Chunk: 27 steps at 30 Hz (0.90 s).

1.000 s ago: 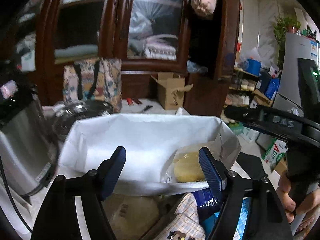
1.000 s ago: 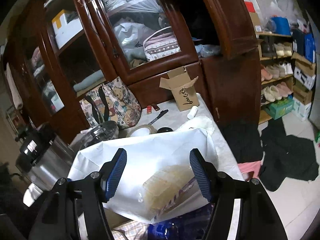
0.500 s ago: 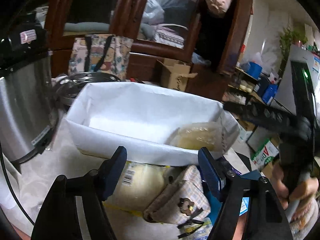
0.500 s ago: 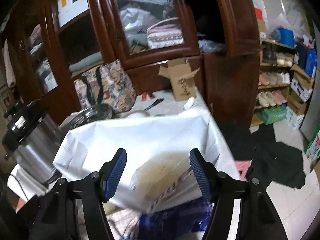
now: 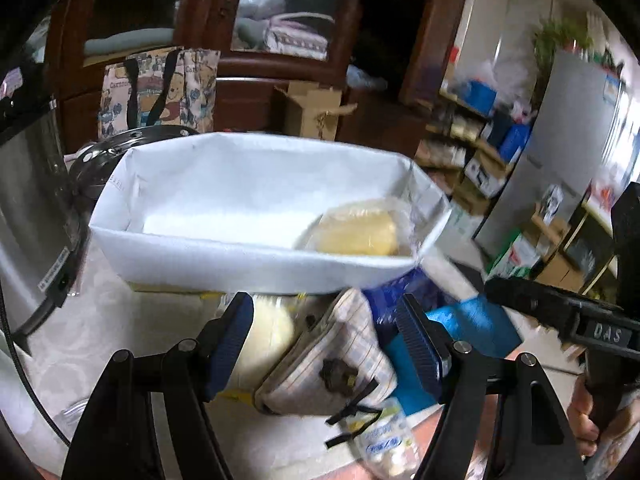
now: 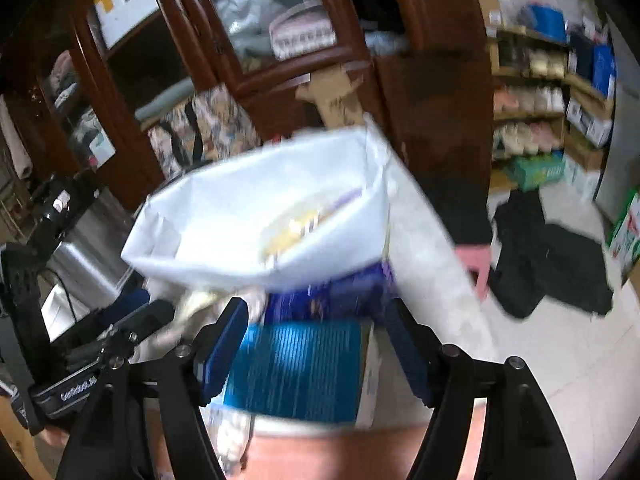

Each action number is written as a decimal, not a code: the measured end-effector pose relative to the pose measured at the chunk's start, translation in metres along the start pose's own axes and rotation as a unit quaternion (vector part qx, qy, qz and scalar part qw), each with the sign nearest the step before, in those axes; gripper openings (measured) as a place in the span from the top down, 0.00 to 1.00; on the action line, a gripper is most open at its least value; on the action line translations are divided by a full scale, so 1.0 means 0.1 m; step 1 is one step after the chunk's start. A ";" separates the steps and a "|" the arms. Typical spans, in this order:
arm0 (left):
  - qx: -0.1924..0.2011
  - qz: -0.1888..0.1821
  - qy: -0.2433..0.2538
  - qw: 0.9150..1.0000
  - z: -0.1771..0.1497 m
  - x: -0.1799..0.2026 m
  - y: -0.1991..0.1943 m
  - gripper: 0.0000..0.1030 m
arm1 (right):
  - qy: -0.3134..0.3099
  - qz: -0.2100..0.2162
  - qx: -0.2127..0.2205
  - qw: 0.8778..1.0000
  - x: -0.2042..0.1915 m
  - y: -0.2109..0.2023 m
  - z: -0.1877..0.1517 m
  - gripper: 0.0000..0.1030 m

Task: Organize objects
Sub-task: 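Grasp the blue cartoon-printed box with the right tool, then carry the blue box over the bin and release it inside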

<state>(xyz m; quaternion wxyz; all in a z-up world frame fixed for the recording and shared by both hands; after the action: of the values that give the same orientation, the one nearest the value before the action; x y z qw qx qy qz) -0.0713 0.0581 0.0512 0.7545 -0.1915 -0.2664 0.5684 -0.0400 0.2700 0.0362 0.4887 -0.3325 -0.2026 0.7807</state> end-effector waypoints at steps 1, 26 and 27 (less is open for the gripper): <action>-0.005 0.002 0.006 1.000 -0.01 -0.01 0.00 0.29 | 0.002 0.004 -0.015 1.000 0.00 0.03 -0.05 0.32; -0.084 -0.004 0.082 0.993 -0.40 0.29 0.31 0.34 | -0.054 -0.094 -0.112 0.988 -0.36 0.40 -0.17 0.00; -0.083 -0.004 0.082 0.993 -0.40 0.28 0.30 0.34 | -0.057 -0.100 -0.119 0.986 -0.37 0.42 -0.17 0.00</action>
<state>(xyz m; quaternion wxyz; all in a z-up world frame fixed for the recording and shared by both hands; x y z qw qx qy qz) -0.0637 0.0939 0.0072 0.7573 -0.2986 -0.2508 0.5239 -0.0436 0.2185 0.0094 0.5093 -0.3211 -0.3534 0.7159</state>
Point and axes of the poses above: each gripper's, at about its wrist camera, not at the fingertips, and y roughly the way its jaws point, x to its right, z to its top, the point moved 5 cm from there along y, roughly the way its jaws point, and after that the axes turned 3 degrees about x, right-handed, at the moved point
